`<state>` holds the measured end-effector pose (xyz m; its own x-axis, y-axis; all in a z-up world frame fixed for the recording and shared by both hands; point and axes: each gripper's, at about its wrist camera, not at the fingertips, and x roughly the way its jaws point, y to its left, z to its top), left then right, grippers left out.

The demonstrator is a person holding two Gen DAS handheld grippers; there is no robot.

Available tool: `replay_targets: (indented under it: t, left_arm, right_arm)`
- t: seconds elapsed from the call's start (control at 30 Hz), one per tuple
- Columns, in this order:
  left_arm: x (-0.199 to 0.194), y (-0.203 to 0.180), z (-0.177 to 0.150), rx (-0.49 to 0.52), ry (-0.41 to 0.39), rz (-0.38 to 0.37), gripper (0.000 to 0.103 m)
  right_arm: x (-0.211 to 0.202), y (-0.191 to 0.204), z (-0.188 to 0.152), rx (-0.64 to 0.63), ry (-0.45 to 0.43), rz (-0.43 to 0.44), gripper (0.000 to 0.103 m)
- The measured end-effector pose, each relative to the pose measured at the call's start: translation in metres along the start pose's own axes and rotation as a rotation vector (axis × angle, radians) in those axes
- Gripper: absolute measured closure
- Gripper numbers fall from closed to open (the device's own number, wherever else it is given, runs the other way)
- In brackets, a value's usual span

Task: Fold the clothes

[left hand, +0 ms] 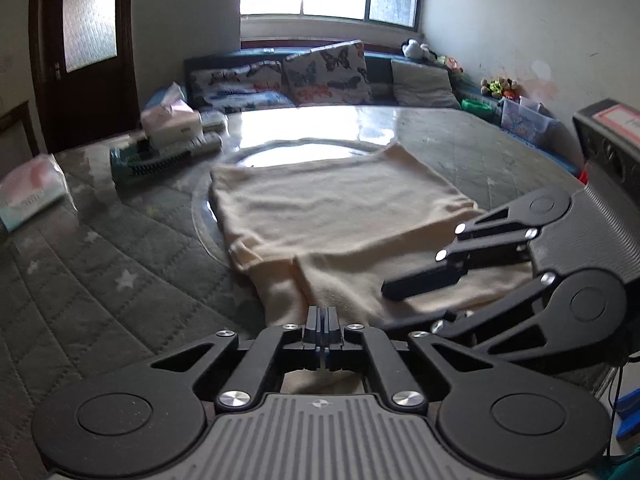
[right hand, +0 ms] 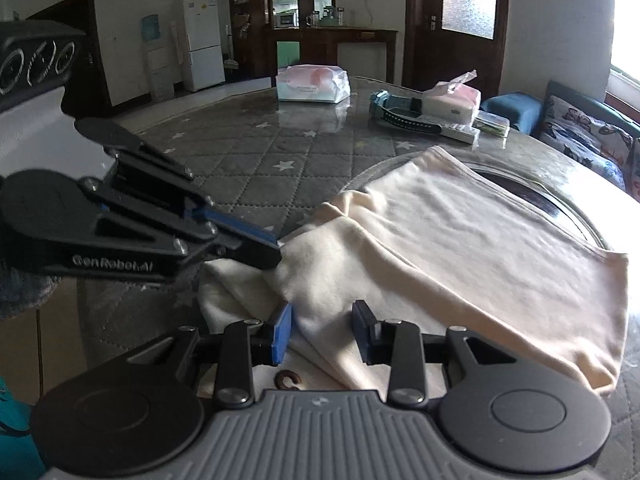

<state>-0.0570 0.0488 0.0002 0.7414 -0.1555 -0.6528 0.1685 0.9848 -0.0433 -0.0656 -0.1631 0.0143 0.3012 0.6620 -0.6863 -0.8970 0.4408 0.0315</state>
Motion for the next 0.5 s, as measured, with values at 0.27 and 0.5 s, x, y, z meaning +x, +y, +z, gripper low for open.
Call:
replay_targets:
  t: [0.27, 0.5]
  left_arm:
    - [0.002, 0.013, 0.009, -0.007, 0.032, 0.012, 0.098]
    - [0.012, 0.000, 0.036, 0.051, -0.033, -0.026, 0.068]
  right_arm:
    - [-0.010, -0.006, 0.003, 0.023, -0.022, 0.008, 0.070]
    - [-0.025, -0.052, 0.000, 0.125, -0.015, -0.128, 0.070]
